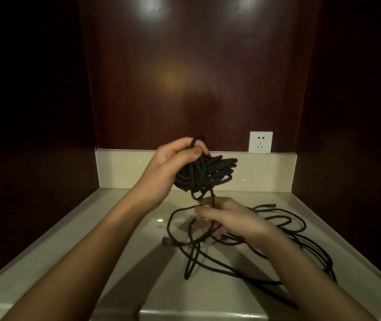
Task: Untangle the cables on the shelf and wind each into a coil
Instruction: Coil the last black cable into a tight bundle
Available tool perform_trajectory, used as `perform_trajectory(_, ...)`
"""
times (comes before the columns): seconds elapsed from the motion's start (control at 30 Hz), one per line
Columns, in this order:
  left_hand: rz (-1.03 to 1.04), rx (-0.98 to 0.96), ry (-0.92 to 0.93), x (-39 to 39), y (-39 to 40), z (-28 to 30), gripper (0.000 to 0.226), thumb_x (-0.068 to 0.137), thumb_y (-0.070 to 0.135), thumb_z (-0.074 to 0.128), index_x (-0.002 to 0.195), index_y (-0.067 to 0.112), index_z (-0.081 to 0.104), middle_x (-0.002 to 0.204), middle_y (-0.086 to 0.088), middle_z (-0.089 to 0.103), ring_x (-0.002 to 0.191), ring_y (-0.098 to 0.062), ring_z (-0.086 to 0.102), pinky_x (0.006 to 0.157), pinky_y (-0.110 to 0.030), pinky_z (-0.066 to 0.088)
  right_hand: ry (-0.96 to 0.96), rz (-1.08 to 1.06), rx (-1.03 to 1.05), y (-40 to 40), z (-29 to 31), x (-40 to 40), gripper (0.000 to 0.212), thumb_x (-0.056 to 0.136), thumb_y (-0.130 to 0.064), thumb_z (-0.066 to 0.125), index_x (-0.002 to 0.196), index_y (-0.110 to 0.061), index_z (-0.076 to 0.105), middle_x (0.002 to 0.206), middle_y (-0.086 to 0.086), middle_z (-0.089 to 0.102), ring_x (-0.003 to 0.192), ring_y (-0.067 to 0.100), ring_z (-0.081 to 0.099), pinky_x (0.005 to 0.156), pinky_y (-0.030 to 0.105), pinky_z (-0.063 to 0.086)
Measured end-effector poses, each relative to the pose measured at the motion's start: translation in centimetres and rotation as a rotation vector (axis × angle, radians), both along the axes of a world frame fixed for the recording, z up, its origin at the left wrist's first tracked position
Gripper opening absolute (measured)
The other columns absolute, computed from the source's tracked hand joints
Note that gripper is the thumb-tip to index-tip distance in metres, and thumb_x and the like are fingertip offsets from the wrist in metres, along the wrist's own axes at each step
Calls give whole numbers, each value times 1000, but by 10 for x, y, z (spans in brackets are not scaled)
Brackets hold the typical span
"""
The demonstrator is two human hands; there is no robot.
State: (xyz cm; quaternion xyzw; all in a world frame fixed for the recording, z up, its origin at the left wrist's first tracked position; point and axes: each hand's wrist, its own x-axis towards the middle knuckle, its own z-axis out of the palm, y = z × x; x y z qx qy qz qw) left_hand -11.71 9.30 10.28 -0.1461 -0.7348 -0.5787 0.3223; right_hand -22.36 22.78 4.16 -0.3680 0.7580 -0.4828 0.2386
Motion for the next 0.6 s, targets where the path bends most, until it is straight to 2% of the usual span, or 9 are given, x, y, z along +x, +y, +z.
perform_trajectory(0.07,3,-33,-18,5,-2,-1,18,86,36,60,90,20,68,82,-10,61,69,-22,59,55,-25,46,50,9,43,14,22,-5,59,83,-49,68,133,-22,56,123,0,66,102,13,67,83,25,55)
perform_trajectory(0.13,4,-28,-30,8,-3,-3,21,85,39,58,91,21,68,85,-9,63,73,-23,61,61,-30,47,321,-229,45,24,40,-10,68,88,-49,65,147,-26,42,143,-1,50,126,18,53,102,33,45)
perform_trajectory(0.2,1,-35,-32,9,-2,-2,21,85,39,59,91,22,69,86,-7,64,76,-27,62,68,-38,47,670,-432,-118,24,47,1,65,96,-29,60,154,-24,29,153,1,32,140,20,34,113,31,29)
perform_trajectory(0.27,-21,-10,-20,9,-1,1,20,84,38,59,90,22,70,84,-10,63,78,-35,56,71,-49,40,746,-330,-403,16,47,15,62,97,-7,49,154,-20,28,151,1,34,141,15,35,114,22,26)
perform_trajectory(0.33,-81,43,-22,11,-4,4,19,83,37,59,88,24,71,83,-10,61,82,-38,52,70,-50,36,336,-59,-736,10,46,27,55,101,-3,48,151,-22,34,145,-2,47,131,12,51,113,29,39)
perform_trajectory(0.4,-189,35,-42,16,-7,6,17,84,36,64,89,23,73,86,-4,65,80,-32,61,73,-39,48,-75,62,-919,6,44,30,49,102,-9,50,148,-20,39,139,1,58,124,15,60,110,37,45)
perform_trajectory(0.47,-295,7,-63,20,-5,4,24,84,42,67,92,20,72,89,0,68,83,-16,67,76,-24,53,-126,57,-914,-2,42,32,40,102,-15,49,142,-15,49,133,4,63,123,16,60,111,39,43)
perform_trajectory(0.53,-329,19,-85,18,-1,0,30,85,45,69,94,17,72,93,-3,67,89,-15,66,82,-23,53,-126,118,-861,-10,36,36,31,104,-19,46,131,-10,59,122,4,69,117,16,63,108,35,44)
perform_trajectory(0.6,-308,32,-78,18,1,-3,24,91,37,65,97,15,73,98,-5,69,96,-17,67,86,-25,53,-238,164,-899,-17,30,42,23,104,-20,46,114,-10,65,102,2,72,101,15,67,96,32,49)
